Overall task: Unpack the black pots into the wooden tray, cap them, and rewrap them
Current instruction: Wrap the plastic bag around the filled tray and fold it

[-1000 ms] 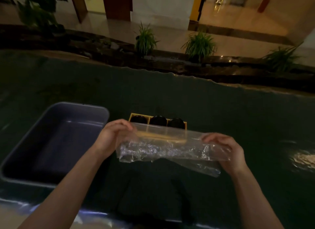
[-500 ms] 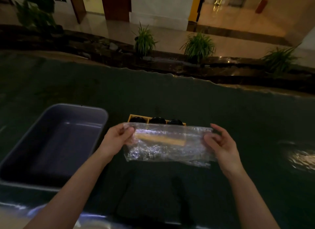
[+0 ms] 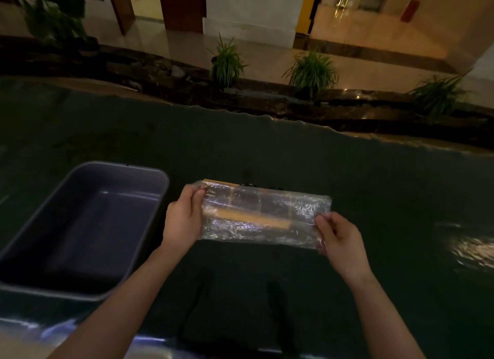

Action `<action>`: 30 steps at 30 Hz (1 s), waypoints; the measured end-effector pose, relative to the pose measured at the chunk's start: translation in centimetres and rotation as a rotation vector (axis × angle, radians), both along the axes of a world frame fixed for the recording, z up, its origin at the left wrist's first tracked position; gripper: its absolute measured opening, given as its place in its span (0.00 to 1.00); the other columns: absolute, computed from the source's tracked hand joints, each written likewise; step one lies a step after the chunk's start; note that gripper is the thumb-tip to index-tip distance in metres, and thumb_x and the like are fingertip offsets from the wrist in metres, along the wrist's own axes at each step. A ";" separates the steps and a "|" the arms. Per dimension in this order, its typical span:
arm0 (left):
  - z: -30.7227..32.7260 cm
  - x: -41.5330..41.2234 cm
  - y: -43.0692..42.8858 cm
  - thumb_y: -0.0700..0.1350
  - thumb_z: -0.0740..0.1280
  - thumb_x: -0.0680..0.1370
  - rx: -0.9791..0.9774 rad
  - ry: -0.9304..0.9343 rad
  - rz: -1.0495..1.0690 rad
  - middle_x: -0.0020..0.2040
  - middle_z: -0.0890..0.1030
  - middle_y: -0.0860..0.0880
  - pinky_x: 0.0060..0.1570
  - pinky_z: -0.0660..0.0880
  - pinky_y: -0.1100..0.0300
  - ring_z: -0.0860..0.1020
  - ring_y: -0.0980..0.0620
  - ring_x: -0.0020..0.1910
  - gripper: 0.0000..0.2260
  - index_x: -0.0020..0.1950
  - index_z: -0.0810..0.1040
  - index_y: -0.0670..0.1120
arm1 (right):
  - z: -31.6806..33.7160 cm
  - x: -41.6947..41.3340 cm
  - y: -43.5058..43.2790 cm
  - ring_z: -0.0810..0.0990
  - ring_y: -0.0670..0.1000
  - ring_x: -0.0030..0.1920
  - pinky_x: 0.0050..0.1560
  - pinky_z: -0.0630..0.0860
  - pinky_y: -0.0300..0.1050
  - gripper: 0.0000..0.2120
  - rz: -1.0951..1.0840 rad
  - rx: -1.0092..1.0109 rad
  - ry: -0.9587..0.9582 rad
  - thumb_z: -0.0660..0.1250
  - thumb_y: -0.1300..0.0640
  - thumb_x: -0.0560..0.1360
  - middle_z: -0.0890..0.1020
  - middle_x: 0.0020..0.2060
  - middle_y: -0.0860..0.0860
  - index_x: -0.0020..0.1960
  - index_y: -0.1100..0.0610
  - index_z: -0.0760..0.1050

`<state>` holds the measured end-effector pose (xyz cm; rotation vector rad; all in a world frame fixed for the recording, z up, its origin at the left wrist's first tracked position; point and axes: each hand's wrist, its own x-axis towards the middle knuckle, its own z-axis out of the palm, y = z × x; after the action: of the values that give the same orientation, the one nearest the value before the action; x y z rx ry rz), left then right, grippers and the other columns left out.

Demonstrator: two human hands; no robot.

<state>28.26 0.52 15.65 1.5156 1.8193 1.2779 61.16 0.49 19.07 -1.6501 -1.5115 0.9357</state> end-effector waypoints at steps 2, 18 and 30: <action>0.3 -0.1 0.4 0.49 0.58 0.86 0.016 -0.020 -0.044 0.35 0.80 0.51 0.29 0.77 0.56 0.79 0.56 0.31 0.08 0.56 0.76 0.51 | 0.2 0.2 0.1 0.86 0.55 0.37 0.39 0.84 0.63 0.09 -0.001 0.022 -0.030 0.65 0.49 0.82 0.85 0.37 0.53 0.44 0.47 0.79; 8.4 0.1 5.1 0.51 0.70 0.79 -0.046 0.120 -0.578 0.41 0.84 0.62 0.39 0.79 0.65 0.82 0.58 0.38 0.06 0.46 0.81 0.63 | 4.2 -5.8 3.4 0.85 0.49 0.55 0.60 0.80 0.51 0.20 0.714 -0.221 -0.183 0.75 0.46 0.75 0.87 0.53 0.49 0.66 0.50 0.79; 4.3 2.4 0.4 0.67 0.75 0.70 -0.430 -0.745 -0.614 0.64 0.84 0.44 0.65 0.78 0.47 0.82 0.43 0.64 0.32 0.66 0.81 0.48 | 2.6 -8.5 3.1 0.83 0.51 0.37 0.40 0.79 0.45 0.04 0.216 0.067 0.277 0.73 0.57 0.78 0.86 0.37 0.57 0.44 0.54 0.84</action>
<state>30.70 0.93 19.92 1.0277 0.9534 0.8868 52.66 3.58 21.70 -1.2676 -1.5293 1.1637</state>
